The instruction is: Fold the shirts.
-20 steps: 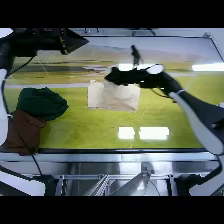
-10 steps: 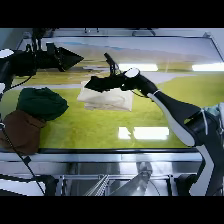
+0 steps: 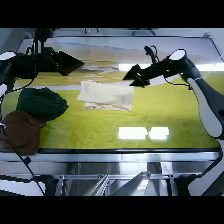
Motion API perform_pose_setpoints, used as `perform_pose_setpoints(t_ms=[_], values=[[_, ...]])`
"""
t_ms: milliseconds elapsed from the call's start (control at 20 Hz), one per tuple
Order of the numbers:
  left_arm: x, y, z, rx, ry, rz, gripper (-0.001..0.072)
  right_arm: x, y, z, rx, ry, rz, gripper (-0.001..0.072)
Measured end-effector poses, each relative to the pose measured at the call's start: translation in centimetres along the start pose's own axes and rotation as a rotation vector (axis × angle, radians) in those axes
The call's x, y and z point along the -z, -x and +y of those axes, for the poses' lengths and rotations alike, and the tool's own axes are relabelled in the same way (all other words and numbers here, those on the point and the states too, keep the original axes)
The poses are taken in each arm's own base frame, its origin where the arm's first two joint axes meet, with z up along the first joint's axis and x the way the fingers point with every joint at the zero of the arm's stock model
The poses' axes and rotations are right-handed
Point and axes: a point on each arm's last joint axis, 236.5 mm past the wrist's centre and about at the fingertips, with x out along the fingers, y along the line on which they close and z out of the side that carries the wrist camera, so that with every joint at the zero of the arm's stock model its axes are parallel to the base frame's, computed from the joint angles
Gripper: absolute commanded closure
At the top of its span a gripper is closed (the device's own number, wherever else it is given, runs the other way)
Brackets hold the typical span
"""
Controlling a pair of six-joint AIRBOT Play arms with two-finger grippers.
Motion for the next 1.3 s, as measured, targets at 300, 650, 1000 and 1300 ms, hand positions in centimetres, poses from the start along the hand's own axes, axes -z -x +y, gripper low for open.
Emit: perform_pose_setpoints(t_ms=[300, 650, 1000, 1300], values=[[0.4, -1.5, -0.2, 0.01, -0.001, 0.022, 0.0703, 2.3, -2.4, -8.1, 0.141, -0.187, 0.103, 0.0077], [0.9, -2.0, -0.5, 0.023, -0.003, 0.044, 0.0704, 2.8, -9.7, -5.2, 0.002, -0.18, 0.11, 0.0667], [1.2, -2.0, -0.8, 0.032, -0.002, 0.058, 0.0703, -1.1, -4.0, 2.8, -0.194, -0.062, -0.05, 0.0692], [1.8, -2.0, -1.1, 0.049, -0.002, 0.083, 0.0704, -3.0, 18.8, 0.8, 0.091, -0.064, -0.381, 0.0692]])
